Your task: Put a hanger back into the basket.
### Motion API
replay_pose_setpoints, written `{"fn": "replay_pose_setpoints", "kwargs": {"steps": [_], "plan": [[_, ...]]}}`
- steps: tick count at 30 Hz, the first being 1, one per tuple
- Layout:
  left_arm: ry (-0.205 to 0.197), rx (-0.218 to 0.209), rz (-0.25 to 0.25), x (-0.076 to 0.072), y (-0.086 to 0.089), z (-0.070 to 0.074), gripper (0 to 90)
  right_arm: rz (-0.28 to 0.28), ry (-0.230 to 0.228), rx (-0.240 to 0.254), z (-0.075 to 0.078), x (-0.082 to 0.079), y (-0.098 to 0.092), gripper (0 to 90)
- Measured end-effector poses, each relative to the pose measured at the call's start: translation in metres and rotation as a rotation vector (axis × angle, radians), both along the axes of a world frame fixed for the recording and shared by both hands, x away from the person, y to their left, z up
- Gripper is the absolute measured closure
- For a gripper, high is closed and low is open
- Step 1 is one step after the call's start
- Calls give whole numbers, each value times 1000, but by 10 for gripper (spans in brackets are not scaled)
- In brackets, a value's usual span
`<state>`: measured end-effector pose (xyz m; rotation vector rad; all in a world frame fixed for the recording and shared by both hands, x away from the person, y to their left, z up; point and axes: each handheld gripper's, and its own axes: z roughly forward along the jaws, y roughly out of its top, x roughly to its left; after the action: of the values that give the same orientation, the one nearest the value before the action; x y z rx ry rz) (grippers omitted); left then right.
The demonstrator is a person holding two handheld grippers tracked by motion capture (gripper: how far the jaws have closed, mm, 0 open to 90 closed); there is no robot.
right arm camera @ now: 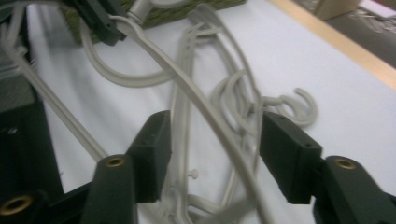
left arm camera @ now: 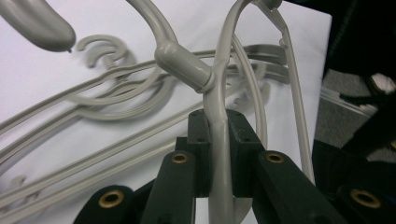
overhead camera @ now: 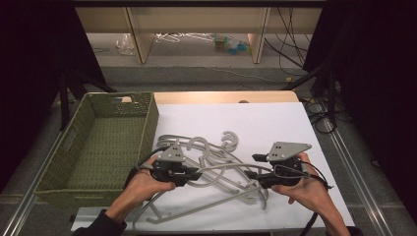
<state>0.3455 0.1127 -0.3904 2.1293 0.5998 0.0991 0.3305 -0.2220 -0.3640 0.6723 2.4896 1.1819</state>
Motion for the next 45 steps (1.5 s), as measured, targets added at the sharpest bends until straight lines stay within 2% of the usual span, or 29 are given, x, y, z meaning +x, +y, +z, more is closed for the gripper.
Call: {"fn": "replay_pose_setpoints", "kwargs": {"steps": [3, 5, 6, 10, 15, 17, 20, 23, 26, 30, 32, 33, 34, 35, 36, 39, 40, 42, 45], "plan": [[13, -11, 48, 6, 11, 6, 813, -21, -4, 26, 0, -6, -3, 405], [8, -19, 80, 8, 17, 10, 812, -37, -11, 41, -1, -12, -5, 398], [14, -34, 93, 10, 20, 12, 812, -42, -19, 49, -2, -14, -6, 389], [-13, -53, 152, 15, 34, 24, 812, -46, 11, 72, -9, -26, -9, 382], [-29, -103, 175, 16, 49, 45, 812, -46, 49, 72, -24, -31, -11, 383], [-55, -116, 195, 15, 56, 57, 813, -42, 64, 74, -28, -32, -11, 382], [-74, -127, 213, 16, 67, 72, 813, -39, 73, 71, -33, -34, -10, 371], [-79, -145, 238, 17, 77, 81, 814, -39, 81, 81, -37, -33, -11, 358], [-83, -141, 259, 21, 90, 89, 813, -51, 84, 89, -39, -32, -11, 335], [-72, -157, 313, 28, 109, 95, 813, -55, 86, 97, -43, -31, -9, 307], [-24, -173, 341, 29, 119, 99, 812, -56, 96, 93, -45, -31, -8, 296], [-18, -178, 347, 29, 122, 99, 813, -58, 97, 94, -46, -30, -8, 287], [-47, -172, 347, 32, 128, 100, 813, -58, 99, 94, -46, -30, -8, 283], [-62, -147, 365, 34, 134, 102, 812, -61, 100, 95, -46, -30, -8, 283], [-62, -147, 365, 34, 134, 102, 813, -61, 100, 95, -46, -30, -8, 283], [-74, -124, 415, 38, 156, 105, 812, -56, 104, 96, -47, -30, -8, 282], [-74, -124, 415, 38, 156, 105, 812, -57, 103, 94, -47, -30, -8, 282], [-86, -116, 439, 41, 170, 105, 812, -51, 106, 91, -48, -30, -7, 282], [-117, -81, 478, 44, 189, 104, 812, -42, 112, 88, -49, -30, -6, 282]]}}
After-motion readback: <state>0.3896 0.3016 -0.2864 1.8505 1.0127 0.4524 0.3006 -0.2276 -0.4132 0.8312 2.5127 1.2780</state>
